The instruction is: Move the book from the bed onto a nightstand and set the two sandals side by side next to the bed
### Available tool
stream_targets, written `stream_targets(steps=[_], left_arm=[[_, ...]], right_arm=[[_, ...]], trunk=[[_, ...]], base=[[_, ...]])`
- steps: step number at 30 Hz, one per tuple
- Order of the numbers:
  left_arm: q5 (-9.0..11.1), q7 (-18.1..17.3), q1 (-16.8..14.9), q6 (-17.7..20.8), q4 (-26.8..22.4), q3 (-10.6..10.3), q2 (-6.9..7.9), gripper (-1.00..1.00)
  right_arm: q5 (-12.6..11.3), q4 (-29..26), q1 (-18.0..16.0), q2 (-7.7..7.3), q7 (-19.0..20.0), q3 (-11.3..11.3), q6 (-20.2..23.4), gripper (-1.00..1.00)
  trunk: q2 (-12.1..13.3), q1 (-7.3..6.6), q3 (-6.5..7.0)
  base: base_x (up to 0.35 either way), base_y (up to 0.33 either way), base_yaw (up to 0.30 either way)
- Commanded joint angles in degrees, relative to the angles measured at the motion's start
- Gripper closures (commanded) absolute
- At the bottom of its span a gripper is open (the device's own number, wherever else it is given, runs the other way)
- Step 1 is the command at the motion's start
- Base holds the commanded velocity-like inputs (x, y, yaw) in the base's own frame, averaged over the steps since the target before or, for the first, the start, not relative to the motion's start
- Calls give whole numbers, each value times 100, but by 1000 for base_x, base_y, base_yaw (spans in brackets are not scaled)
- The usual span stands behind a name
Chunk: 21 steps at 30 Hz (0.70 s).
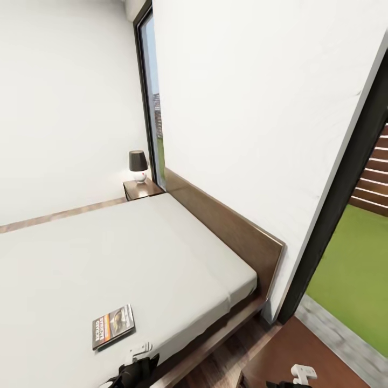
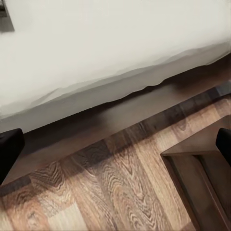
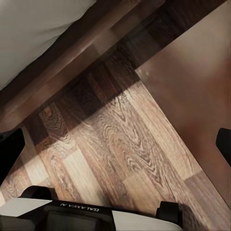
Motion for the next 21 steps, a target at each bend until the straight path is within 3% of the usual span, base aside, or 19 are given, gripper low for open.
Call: stream_targets(steps=[1,21], left_arm=[[32,-36,-4,-5,5,29,-3,-100],[32,-36,-4,-5,5,29,-3,-100]], right_arm=[[-23,4,-4,-1,26,-20,13,-100],[-23,4,-4,-1,26,-21,13,-100]], trunk=[[36,-22,11],[838,-461,370]], base=[[0,0,0],[0,0,0]])
